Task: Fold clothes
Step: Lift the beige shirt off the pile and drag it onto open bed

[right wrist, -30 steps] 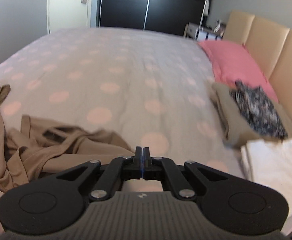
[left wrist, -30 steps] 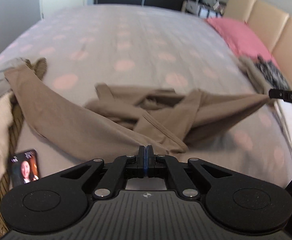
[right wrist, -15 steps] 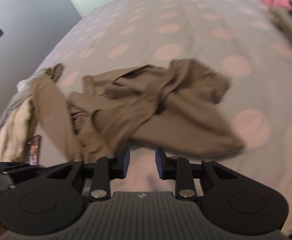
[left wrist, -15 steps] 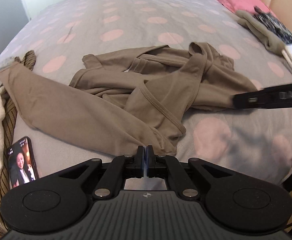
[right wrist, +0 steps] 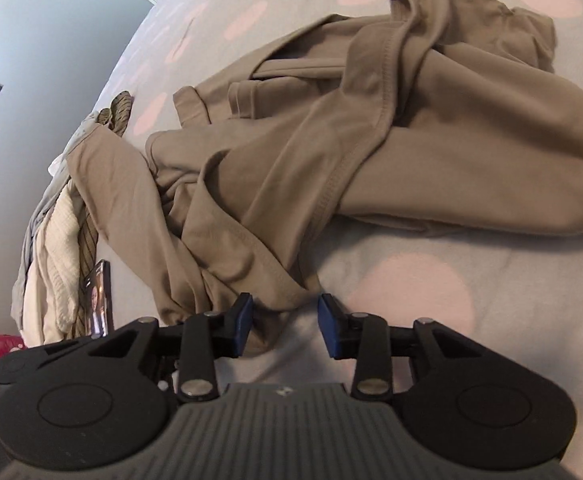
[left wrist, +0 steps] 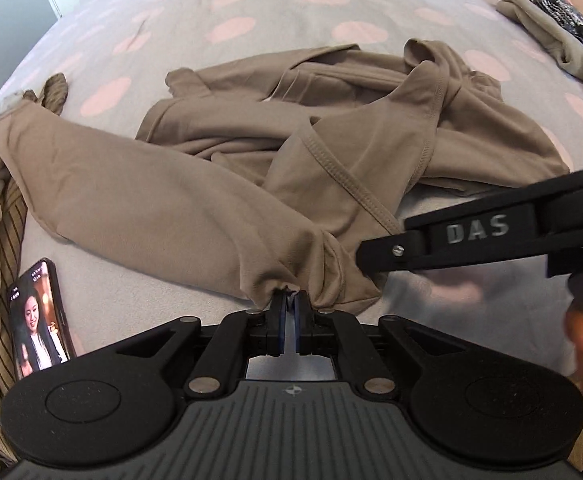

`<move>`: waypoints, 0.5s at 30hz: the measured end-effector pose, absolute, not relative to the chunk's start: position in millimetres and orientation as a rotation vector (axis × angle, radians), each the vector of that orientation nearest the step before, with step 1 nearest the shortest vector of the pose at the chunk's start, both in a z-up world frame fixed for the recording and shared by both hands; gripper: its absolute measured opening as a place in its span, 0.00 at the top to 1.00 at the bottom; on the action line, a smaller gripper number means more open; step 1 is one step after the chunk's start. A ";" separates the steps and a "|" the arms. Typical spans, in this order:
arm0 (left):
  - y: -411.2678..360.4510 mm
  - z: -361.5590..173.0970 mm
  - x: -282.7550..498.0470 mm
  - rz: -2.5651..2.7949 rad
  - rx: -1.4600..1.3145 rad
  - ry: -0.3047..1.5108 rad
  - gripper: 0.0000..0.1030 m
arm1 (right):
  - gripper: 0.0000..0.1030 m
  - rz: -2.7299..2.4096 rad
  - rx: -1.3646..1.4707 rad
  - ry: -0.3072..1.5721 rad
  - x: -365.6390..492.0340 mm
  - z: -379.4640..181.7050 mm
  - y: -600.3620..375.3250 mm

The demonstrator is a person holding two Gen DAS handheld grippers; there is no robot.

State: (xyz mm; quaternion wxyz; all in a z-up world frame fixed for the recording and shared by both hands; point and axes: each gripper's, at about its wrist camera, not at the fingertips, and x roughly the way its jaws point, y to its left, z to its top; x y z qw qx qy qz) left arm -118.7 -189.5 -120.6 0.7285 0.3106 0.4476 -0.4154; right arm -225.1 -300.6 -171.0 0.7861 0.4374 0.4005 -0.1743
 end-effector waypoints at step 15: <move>-192.5 -91.0 -135.1 -0.995 0.638 0.894 0.77 | 0.94 -0.568 0.802 0.903 -273.6 -119.9 -337.6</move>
